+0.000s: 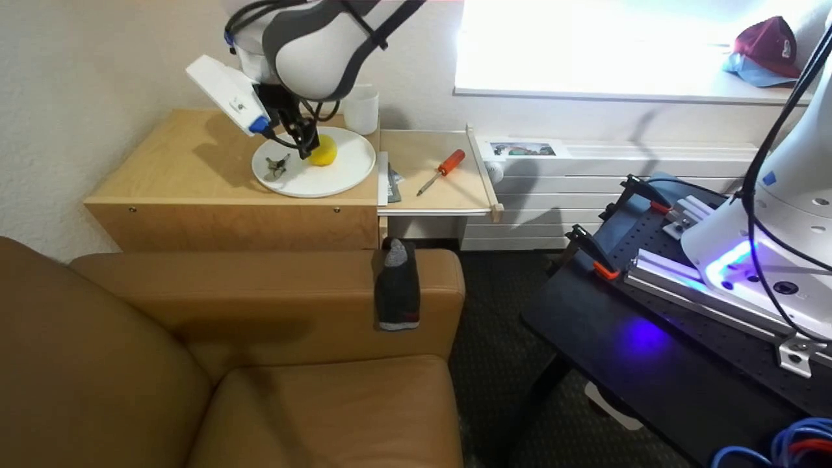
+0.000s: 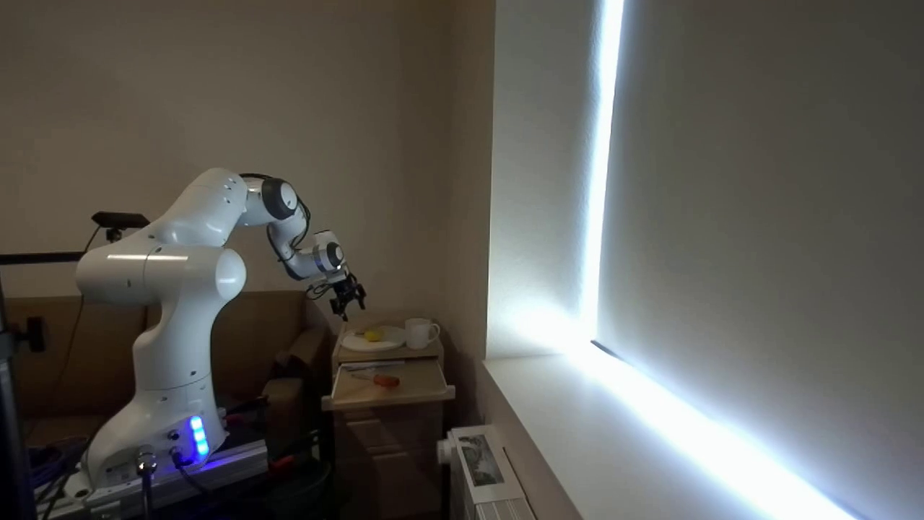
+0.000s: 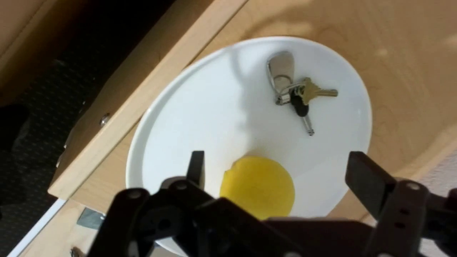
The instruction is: Take the keys on the plate and put them on the drawer tray
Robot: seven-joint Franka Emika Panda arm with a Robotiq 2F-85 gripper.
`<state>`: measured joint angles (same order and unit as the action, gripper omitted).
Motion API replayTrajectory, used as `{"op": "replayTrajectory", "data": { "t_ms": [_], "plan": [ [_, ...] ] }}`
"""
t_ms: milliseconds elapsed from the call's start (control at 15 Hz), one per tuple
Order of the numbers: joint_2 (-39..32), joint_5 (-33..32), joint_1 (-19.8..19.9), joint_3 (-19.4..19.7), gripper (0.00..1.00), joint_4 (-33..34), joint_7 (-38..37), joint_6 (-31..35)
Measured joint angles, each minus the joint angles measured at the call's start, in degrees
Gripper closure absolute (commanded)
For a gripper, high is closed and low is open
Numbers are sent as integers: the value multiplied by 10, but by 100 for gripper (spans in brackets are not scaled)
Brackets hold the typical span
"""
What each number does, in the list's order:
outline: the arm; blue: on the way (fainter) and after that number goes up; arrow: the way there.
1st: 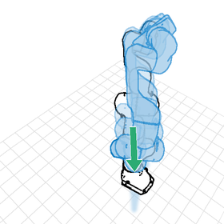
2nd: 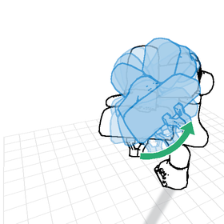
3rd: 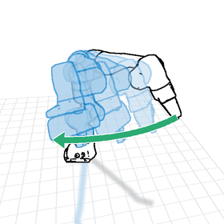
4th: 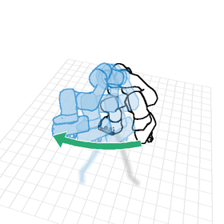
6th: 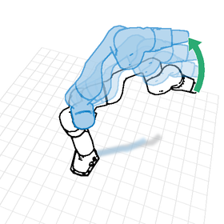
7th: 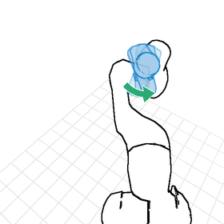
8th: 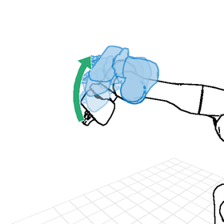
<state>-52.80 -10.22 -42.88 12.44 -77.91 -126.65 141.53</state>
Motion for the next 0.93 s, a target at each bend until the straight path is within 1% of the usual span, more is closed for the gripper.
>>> {"op": "replayTrajectory", "data": {
  "t_ms": [267,467,600,800,933],
  "plan": [
    [-73,42,50,-42,0,72,-30,7],
    [-110,78,90,-81,0,127,-31,9],
    [-132,91,109,-101,0,162,-31,14],
    [-159,94,115,-104,0,207,-48,19],
    [-168,94,114,-104,0,222,-54,19]
  ]
}}
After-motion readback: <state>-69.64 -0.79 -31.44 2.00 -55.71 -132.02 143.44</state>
